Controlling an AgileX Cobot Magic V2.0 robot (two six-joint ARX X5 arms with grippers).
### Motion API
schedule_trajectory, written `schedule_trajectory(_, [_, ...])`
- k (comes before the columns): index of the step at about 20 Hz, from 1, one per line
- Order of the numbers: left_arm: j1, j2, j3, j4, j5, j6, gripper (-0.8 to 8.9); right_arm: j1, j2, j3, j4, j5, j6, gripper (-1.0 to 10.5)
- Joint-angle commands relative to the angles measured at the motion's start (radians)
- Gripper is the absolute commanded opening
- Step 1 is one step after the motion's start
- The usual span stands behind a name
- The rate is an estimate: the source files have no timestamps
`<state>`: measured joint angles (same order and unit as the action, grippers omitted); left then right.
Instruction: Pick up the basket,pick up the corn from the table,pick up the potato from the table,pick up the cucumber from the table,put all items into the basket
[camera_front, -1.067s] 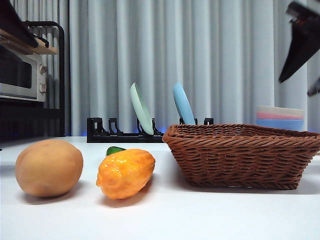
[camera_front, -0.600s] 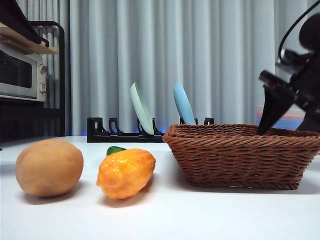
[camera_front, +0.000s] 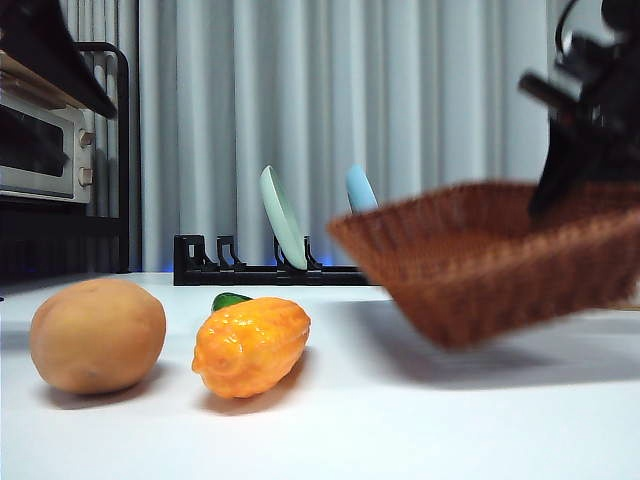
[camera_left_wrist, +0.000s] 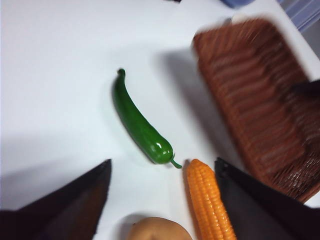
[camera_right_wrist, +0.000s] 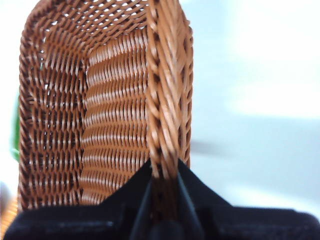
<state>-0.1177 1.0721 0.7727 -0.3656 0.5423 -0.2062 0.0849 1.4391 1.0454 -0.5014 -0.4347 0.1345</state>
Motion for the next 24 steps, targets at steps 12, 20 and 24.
schedule_trajectory(12, [-0.282,0.645,0.514,-0.216,-0.316,-0.064,3.86,0.000,-0.173,0.150,-0.066,-0.011,0.006,-0.1])
schedule_trajectory(20, [-0.328,0.835,0.571,-0.231,-0.419,-0.107,3.77,0.000,-0.173,0.150,-0.068,-0.011,0.006,-0.1])
schedule_trajectory(24, [-0.330,0.857,0.571,-0.210,-0.418,-0.100,2.41,0.000,-0.173,0.150,-0.068,-0.011,0.006,-0.1])
